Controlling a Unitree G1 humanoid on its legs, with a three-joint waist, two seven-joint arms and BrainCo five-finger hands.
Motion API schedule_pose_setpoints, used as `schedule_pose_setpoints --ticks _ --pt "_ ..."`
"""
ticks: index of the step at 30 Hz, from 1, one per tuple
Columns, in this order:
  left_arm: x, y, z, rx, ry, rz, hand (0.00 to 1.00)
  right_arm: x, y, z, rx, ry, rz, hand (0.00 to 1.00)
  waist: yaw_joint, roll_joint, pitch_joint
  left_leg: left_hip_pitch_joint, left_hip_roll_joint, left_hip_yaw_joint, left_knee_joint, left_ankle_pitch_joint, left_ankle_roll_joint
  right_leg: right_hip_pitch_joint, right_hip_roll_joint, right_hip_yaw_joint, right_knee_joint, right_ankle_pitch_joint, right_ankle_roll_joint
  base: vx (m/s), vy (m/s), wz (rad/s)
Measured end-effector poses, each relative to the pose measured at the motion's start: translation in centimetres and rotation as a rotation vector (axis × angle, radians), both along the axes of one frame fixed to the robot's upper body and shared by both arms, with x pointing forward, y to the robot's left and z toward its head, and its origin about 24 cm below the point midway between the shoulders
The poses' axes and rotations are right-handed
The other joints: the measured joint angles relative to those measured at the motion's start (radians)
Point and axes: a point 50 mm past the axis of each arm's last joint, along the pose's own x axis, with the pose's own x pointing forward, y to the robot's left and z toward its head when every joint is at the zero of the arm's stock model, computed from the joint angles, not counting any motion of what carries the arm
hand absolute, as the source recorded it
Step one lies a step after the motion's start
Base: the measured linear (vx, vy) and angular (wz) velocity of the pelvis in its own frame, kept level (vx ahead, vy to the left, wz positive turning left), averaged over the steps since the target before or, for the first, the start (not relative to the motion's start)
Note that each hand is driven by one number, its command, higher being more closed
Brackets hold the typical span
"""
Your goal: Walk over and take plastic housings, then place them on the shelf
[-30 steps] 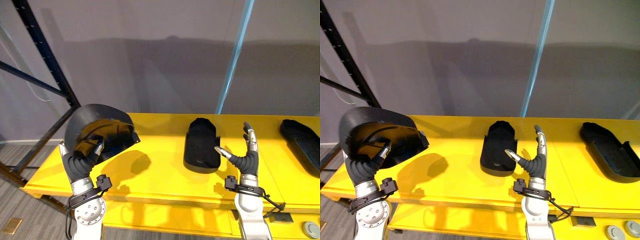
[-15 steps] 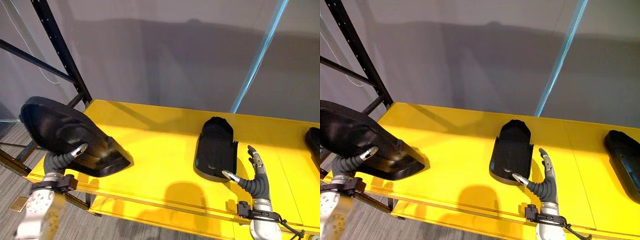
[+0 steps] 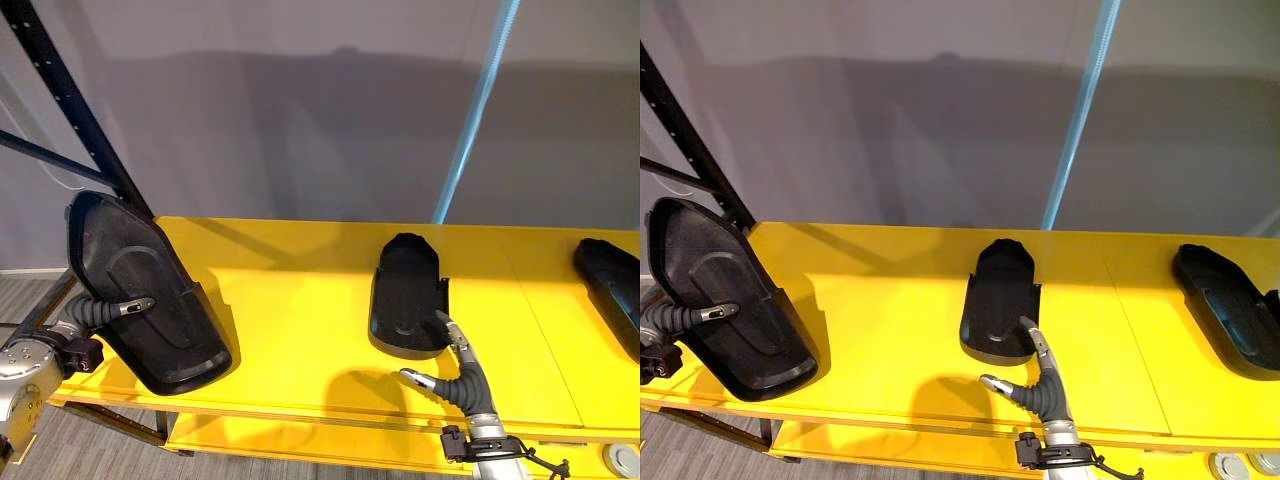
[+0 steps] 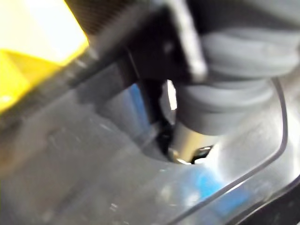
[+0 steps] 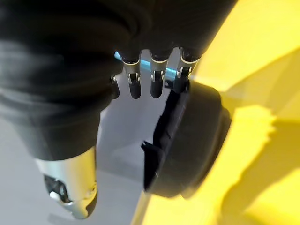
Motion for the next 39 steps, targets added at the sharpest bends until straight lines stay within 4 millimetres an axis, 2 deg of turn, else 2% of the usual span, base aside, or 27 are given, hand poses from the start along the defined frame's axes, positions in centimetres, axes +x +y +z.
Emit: schedule_pose_setpoints --ticks 3,5,11,16,17,22,24,29,32,36,38,39 --pt "0.9 0.6 0.1 0.111 0.046 0.024 1.00 0.0 0.5 0.0 0.006 -0.002 0.029 0.00 -0.027 -0.001 0.000 -0.007 0.000 0.020 0.004 0.004 -0.003 -0.014 0.001 0.011 0.002 0.003 0.002 -0.01 0.021 -0.10" --pt "1.3 0.6 0.5 0.143 0.047 0.023 1.00 0.0 0.7 0.1 0.008 -0.014 0.038 0.00 -0.034 -0.001 0.000 -0.022 0.002 0.022 0.004 0.008 -0.009 -0.029 0.002 0.011 0.003 0.004 0.001 0.00 0.008 -0.02" --pt "4.0 -0.1 3.6 0.327 0.012 0.009 1.00 0.1 1.8 1.1 0.036 -0.057 0.086 0.00 -0.043 -0.014 0.024 -0.064 0.027 0.045 0.004 0.035 -0.032 -0.079 0.026 0.012 0.009 0.016 -0.017 -0.03 -0.026 -0.03" --pt "5.0 -0.3 5.3 0.401 -0.023 0.023 1.00 0.2 2.0 1.4 0.071 -0.075 0.107 0.00 -0.044 -0.017 0.060 -0.073 0.042 0.074 0.004 0.037 -0.030 -0.113 0.042 0.034 0.036 0.015 -0.026 -0.05 -0.035 -0.16" --pt "5.1 -0.3 5.5 0.425 -0.022 0.026 0.00 0.2 2.0 1.4 0.070 -0.073 0.109 0.00 -0.044 -0.020 0.064 -0.073 0.044 0.083 0.004 0.037 -0.030 -0.121 0.044 0.044 0.040 0.015 -0.026 -0.04 -0.024 -0.22" --pt "5.3 0.2 5.6 0.511 0.011 0.054 0.00 0.1 2.6 1.7 0.079 -0.091 0.152 0.00 -0.050 -0.031 0.086 -0.072 0.047 0.109 0.004 0.037 -0.029 -0.138 0.051 0.068 0.052 0.017 -0.028 -0.03 -0.012 -0.14" --pt "5.2 0.7 5.0 0.548 0.049 0.076 0.00 0.0 2.8 1.6 0.079 -0.087 0.170 0.00 -0.057 -0.032 0.088 -0.070 0.047 0.114 0.004 0.037 -0.029 -0.139 0.052 0.072 0.054 0.017 -0.028 -0.02 -0.011 -0.07" --pt "5.6 1.4 4.7 0.508 0.028 0.184 0.00 -0.1 3.1 1.6 0.081 -0.082 0.194 0.00 -0.056 -0.033 0.089 -0.064 0.052 0.117 0.004 0.037 -0.029 -0.136 0.057 0.074 0.058 0.017 -0.029 0.00 -0.001 -0.01" --pt "6.3 0.9 4.7 0.468 -0.005 0.218 0.00 -0.1 3.2 1.3 0.077 -0.070 0.205 0.00 -0.049 -0.034 0.097 -0.039 0.055 0.118 0.004 0.036 -0.028 -0.108 0.060 0.072 0.057 0.014 -0.033 -0.01 -0.003 0.00" --pt "7.5 -0.8 5.6 0.377 -0.116 0.228 0.00 0.3 3.0 1.6 0.049 -0.079 0.220 0.00 -0.036 -0.034 0.097 -0.029 0.057 0.110 0.004 0.036 -0.027 -0.089 0.059 0.057 0.059 0.013 -0.034 -0.04 -0.004 0.11" --pt "8.3 -2.5 6.7 0.291 -0.233 0.214 0.00 0.9 3.0 2.3 0.024 -0.110 0.236 0.00 -0.025 -0.035 0.097 -0.021 0.055 0.099 0.004 0.038 -0.025 -0.075 0.055 0.047 0.059 0.011 -0.034 -0.03 0.007 0.16" --pt "8.7 -3.9 7.9 0.230 -0.331 0.192 0.00 1.4 3.0 2.8 0.008 -0.137 0.246 0.00 -0.011 -0.035 0.097 -0.019 0.053 0.093 0.004 0.039 -0.023 -0.073 0.053 0.043 0.065 0.008 -0.032 -0.03 0.006 0.13"
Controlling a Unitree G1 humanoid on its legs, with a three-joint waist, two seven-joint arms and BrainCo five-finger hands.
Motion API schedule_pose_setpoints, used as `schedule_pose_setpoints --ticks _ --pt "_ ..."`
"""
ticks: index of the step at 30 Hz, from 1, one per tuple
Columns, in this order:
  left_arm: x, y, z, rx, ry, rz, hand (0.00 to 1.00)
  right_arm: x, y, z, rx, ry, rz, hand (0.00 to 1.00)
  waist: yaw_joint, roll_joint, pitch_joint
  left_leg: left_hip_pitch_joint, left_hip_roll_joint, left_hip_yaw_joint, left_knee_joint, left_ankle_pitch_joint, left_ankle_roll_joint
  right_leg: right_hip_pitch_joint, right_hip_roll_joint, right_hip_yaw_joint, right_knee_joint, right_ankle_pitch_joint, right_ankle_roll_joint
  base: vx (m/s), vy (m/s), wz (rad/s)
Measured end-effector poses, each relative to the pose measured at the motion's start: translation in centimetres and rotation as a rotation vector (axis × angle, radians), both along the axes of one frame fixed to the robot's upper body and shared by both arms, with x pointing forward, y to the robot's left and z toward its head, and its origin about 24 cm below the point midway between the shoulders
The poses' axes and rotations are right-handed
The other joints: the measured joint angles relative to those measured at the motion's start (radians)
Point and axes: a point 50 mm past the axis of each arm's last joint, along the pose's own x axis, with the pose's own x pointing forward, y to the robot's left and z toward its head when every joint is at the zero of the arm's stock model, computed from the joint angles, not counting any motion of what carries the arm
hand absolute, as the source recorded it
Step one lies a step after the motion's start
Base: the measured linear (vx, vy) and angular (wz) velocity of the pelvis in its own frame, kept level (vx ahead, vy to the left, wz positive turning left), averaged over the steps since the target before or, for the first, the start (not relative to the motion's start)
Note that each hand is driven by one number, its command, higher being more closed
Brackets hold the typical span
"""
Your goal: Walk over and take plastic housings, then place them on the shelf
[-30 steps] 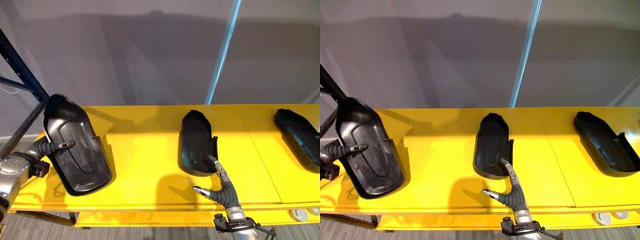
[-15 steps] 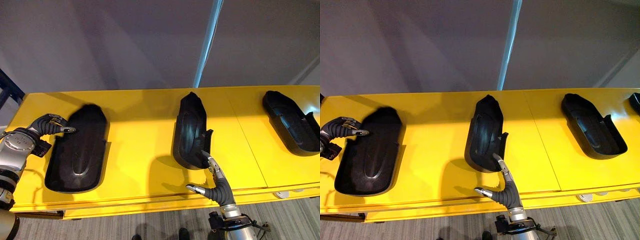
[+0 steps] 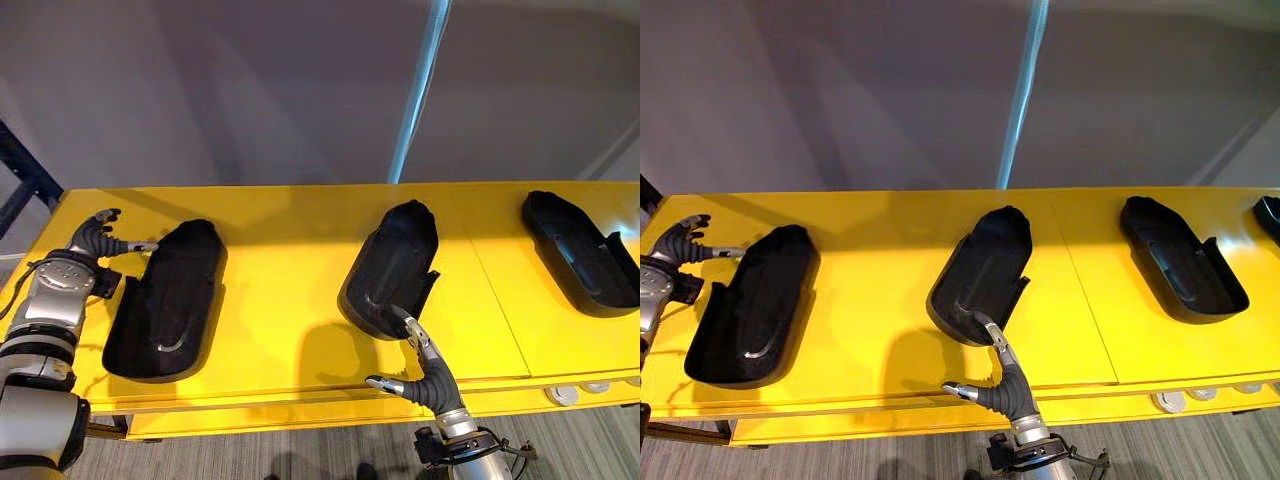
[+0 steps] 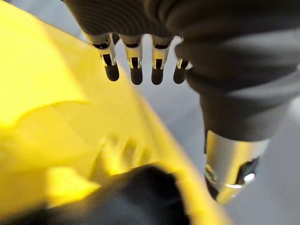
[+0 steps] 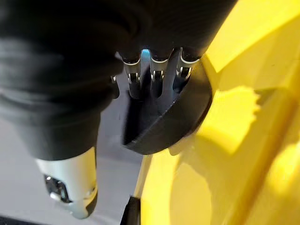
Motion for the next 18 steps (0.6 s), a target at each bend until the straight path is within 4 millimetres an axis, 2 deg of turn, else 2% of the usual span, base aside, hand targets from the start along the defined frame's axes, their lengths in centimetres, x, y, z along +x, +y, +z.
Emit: schedule_pose_setpoints --ticks 2,3,5,8,11,13,15,18 --pt "0.1 -2.3 2.2 -0.046 -0.158 -0.082 0.00 0.8 0.0 0.8 -0.017 -0.039 0.006 0.00 0.011 0.000 0.000 0.000 -0.005 -0.019 0.000 0.004 0.005 0.006 -0.008 -0.020 0.009 -0.007 0.001 -0.03 0.006 0.27" --pt "-0.5 -3.6 3.6 -0.078 -0.290 -0.130 0.00 1.3 -0.1 1.4 -0.032 -0.067 0.005 0.00 0.017 0.000 0.000 0.008 -0.008 -0.028 0.000 0.006 0.008 0.019 -0.011 -0.029 0.008 -0.009 0.001 -0.01 0.009 0.28" --pt "-1.9 -5.1 5.0 -0.110 -0.459 -0.171 0.00 2.0 -0.2 2.4 -0.037 -0.113 -0.003 0.00 0.030 0.001 -0.002 0.026 -0.012 -0.036 0.000 0.007 0.008 0.043 -0.015 -0.040 0.005 -0.012 0.001 0.00 0.012 0.21" --pt "-4.3 -6.2 5.2 -0.161 -0.642 -0.174 0.00 2.9 0.1 3.7 -0.050 -0.179 0.006 0.00 0.045 0.007 -0.016 0.042 -0.016 -0.054 0.000 0.008 0.010 0.068 -0.020 -0.056 0.000 -0.017 0.003 -0.01 0.018 0.21" --pt "-6.7 -7.1 2.5 -0.213 -0.715 -0.129 0.00 3.6 0.2 5.1 -0.074 -0.239 0.020 0.00 0.059 0.019 -0.043 0.055 -0.021 -0.085 -0.001 0.011 0.012 0.106 -0.026 -0.088 -0.020 -0.017 0.003 -0.02 0.014 0.32" --pt "-8.7 -8.0 -0.5 -0.232 -0.693 -0.102 0.00 4.1 0.1 6.2 -0.099 -0.290 0.029 0.00 0.074 0.023 -0.076 0.057 -0.023 -0.105 -0.004 0.011 0.013 0.128 -0.028 -0.109 -0.038 -0.016 0.004 -0.02 0.011 0.25" --pt "-10.2 -8.8 -2.3 -0.259 -0.673 -0.095 0.00 4.4 0.0 7.0 -0.094 -0.323 0.024 0.00 0.092 0.024 -0.092 0.062 -0.025 -0.114 -0.005 0.012 0.014 0.144 -0.028 -0.118 -0.050 -0.013 0.004 -0.01 0.013 0.21" --pt "-12.8 -10.0 -5.0 -0.311 -0.629 -0.088 0.00 4.7 0.2 7.9 -0.076 -0.351 0.044 0.00 0.100 0.026 -0.109 0.070 -0.030 -0.137 -0.005 0.013 0.017 0.174 -0.033 -0.141 -0.066 -0.011 0.008 -0.02 0.017 0.22"
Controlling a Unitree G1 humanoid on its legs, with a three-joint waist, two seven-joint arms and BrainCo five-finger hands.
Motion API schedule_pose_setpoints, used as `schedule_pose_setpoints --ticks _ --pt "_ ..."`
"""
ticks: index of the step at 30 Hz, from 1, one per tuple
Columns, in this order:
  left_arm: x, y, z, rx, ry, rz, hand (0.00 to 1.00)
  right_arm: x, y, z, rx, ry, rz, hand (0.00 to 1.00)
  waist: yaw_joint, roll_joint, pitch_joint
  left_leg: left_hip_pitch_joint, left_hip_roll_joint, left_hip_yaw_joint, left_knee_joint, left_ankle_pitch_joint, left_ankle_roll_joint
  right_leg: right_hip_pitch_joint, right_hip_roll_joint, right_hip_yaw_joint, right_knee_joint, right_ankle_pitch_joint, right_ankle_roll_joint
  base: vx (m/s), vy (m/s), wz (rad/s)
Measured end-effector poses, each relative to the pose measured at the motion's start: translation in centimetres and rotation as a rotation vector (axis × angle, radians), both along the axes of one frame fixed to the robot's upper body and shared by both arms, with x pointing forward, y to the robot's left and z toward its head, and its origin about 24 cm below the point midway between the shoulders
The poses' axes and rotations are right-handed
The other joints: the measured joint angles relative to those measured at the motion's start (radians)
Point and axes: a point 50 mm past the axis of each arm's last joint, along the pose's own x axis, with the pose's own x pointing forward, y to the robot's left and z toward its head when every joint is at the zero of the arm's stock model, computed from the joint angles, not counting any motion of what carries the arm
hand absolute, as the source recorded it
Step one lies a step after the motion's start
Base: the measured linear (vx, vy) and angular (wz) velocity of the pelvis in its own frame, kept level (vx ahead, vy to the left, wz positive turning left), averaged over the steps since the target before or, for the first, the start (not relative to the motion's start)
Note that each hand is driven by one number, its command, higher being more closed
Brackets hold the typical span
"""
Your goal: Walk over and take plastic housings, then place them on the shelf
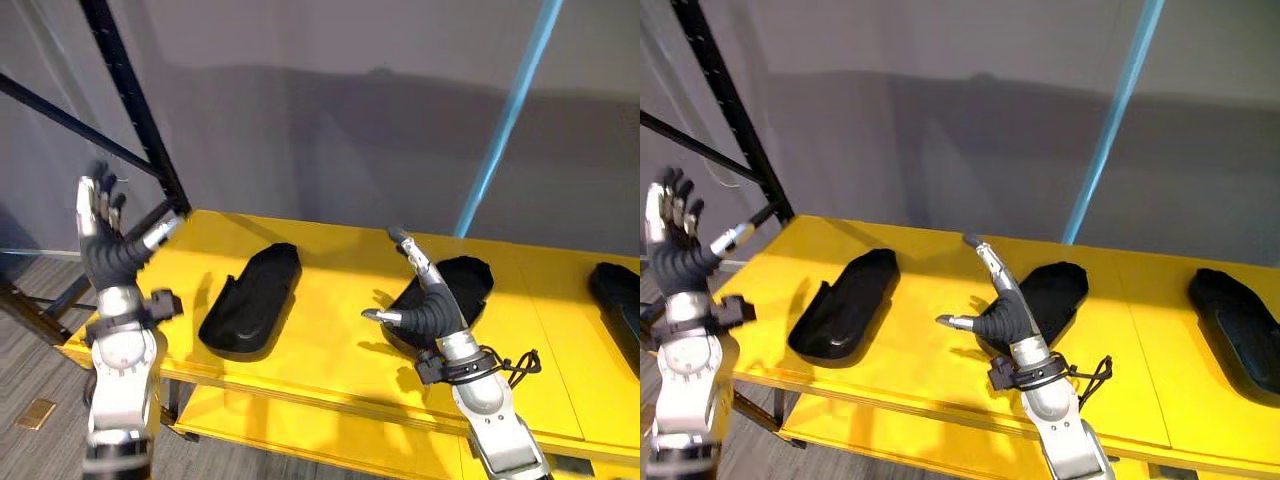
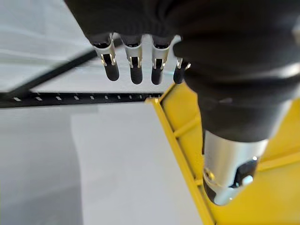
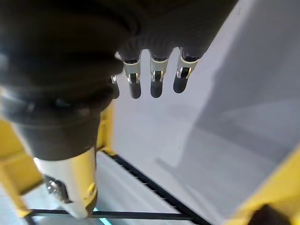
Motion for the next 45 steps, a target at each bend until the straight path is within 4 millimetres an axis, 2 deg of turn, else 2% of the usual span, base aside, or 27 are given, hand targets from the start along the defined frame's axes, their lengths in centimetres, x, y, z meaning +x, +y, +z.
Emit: schedule_pose_setpoints --ticks 6,10,11,20,38,45 --pt "-3.8 -2.6 -4.8 -0.036 0.185 -0.041 0.00 -1.1 0.5 0.5 0.111 -0.006 0.064 0.00 0.013 0.011 -0.020 -0.011 -0.003 -0.025 0.000 -0.003 0.006 0.024 0.002 -0.027 -0.036 0.002 0.010 -0.01 0.012 0.14" --pt "-5.4 -4.3 -7.4 -0.102 0.306 -0.109 0.00 -2.0 0.5 -0.2 0.162 0.017 0.066 0.00 0.010 0.014 -0.024 -0.018 -0.007 -0.046 0.000 -0.002 0.006 0.033 0.000 -0.048 -0.046 0.003 0.014 0.01 0.005 0.15" --pt "-5.6 -4.5 -7.8 -0.115 0.325 -0.119 1.00 -2.1 0.4 -0.4 0.179 0.028 0.067 0.00 0.012 0.015 -0.024 -0.020 -0.008 -0.047 0.000 0.000 0.004 0.033 0.000 -0.050 -0.048 0.004 0.015 0.02 0.006 0.09" --pt "-6.2 -5.0 -11.0 -0.159 0.487 -0.146 1.00 -2.6 0.3 -1.5 0.234 0.084 0.054 0.00 0.012 0.014 -0.024 -0.037 -0.021 -0.073 0.000 0.004 0.006 0.032 -0.012 -0.077 -0.049 0.004 0.016 0.01 0.004 0.08" --pt "-6.1 -4.9 -11.9 -0.147 0.530 -0.143 1.00 -2.9 0.0 -2.4 0.262 0.135 0.067 0.00 0.008 0.000 -0.019 -0.044 -0.020 -0.064 0.000 0.003 0.006 0.022 -0.013 -0.072 -0.049 0.004 0.017 0.00 0.000 0.00" --pt "-6.2 -4.6 -12.0 -0.128 0.544 -0.119 1.00 -3.2 0.1 -2.9 0.274 0.161 0.064 0.00 -0.006 -0.014 -0.017 -0.044 -0.019 -0.057 0.000 -0.002 0.011 0.018 -0.013 -0.068 -0.049 0.004 0.017 0.00 0.000 -0.01"
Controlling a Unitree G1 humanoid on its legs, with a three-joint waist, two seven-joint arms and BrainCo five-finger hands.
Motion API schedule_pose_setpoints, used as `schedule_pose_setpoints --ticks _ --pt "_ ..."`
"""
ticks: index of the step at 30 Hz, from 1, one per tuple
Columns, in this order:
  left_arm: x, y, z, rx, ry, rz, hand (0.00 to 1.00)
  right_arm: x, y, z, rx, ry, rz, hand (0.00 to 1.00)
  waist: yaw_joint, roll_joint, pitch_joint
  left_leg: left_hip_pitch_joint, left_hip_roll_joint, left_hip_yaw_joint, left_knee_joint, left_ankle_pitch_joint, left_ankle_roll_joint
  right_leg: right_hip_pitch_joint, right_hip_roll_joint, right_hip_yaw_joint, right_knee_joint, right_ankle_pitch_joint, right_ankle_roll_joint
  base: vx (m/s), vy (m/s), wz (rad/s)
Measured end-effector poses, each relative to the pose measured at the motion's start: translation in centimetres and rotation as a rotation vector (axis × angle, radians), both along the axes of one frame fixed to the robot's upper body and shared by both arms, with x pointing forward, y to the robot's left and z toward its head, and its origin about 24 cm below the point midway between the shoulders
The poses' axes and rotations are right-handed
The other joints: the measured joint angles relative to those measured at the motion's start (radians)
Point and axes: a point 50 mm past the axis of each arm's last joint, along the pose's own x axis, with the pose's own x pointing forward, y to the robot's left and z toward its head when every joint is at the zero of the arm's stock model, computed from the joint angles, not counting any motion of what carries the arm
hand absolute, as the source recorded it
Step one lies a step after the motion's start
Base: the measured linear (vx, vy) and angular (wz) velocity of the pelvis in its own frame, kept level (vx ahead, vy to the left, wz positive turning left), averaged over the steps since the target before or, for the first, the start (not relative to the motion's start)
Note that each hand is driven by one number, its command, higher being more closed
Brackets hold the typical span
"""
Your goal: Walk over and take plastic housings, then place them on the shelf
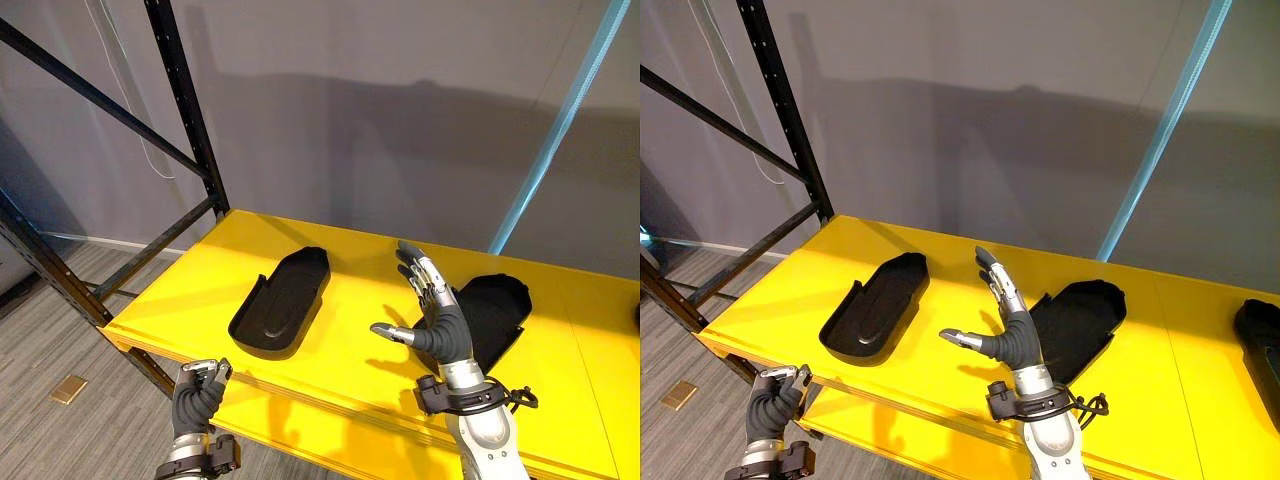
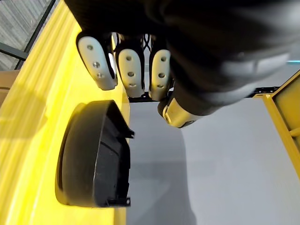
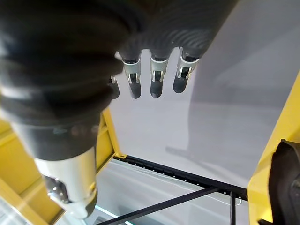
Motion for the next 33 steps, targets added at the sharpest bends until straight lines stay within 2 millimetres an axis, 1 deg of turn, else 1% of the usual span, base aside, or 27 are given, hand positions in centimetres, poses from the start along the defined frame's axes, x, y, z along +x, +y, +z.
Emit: schedule_pose_setpoints --ticks 2,8,17,23,28,33 --pt "0.0 0.1 -0.4 0.001 0.020 0.004 1.00 0.0 -0.1 0.0 -0.003 0.001 0.000 0.00 -0.005 -0.001 0.000 0.001 0.000 0.006 0.000 -0.001 0.001 -0.002 0.000 0.005 0.000 0.001 0.001 0.00 0.003 -0.07" --pt "0.2 0.3 -0.8 0.009 0.039 0.017 1.00 0.0 -0.6 -0.2 -0.005 0.010 -0.022 0.00 -0.006 -0.002 0.000 0.005 0.001 0.019 0.000 -0.004 0.002 -0.005 0.000 0.019 0.000 0.002 0.001 -0.01 0.008 -0.06" --pt "2.1 0.1 -1.4 0.002 0.051 0.005 1.00 0.1 -0.8 -0.7 0.018 0.038 -0.006 0.00 -0.009 -0.003 0.001 0.014 0.005 0.037 0.000 -0.009 -0.002 -0.005 0.001 0.035 0.000 0.004 0.000 -0.01 0.008 -0.05" --pt "2.9 0.3 -1.7 -0.003 0.060 0.026 1.00 0.3 -0.8 -1.2 0.019 0.062 -0.001 0.00 -0.011 -0.005 0.001 0.013 0.007 0.060 0.000 -0.010 -0.004 -0.019 0.002 0.056 -0.001 0.011 0.001 -0.01 0.013 -0.10" --pt "3.4 0.7 -2.5 -0.005 0.091 0.039 1.00 0.3 -0.8 -1.2 0.030 0.067 0.012 0.00 -0.020 -0.007 0.002 0.014 0.008 0.068 0.000 -0.011 -0.006 -0.019 0.003 0.063 -0.007 0.017 0.001 -0.01 0.011 -0.03" --pt "3.4 1.2 -3.5 0.000 0.143 0.057 1.00 0.1 -0.9 -1.5 0.043 0.080 0.017 0.00 -0.032 -0.009 0.002 0.014 0.014 0.088 0.000 -0.015 -0.008 -0.021 0.010 0.081 -0.025 0.028 -0.002 -0.02 0.013 -0.12"
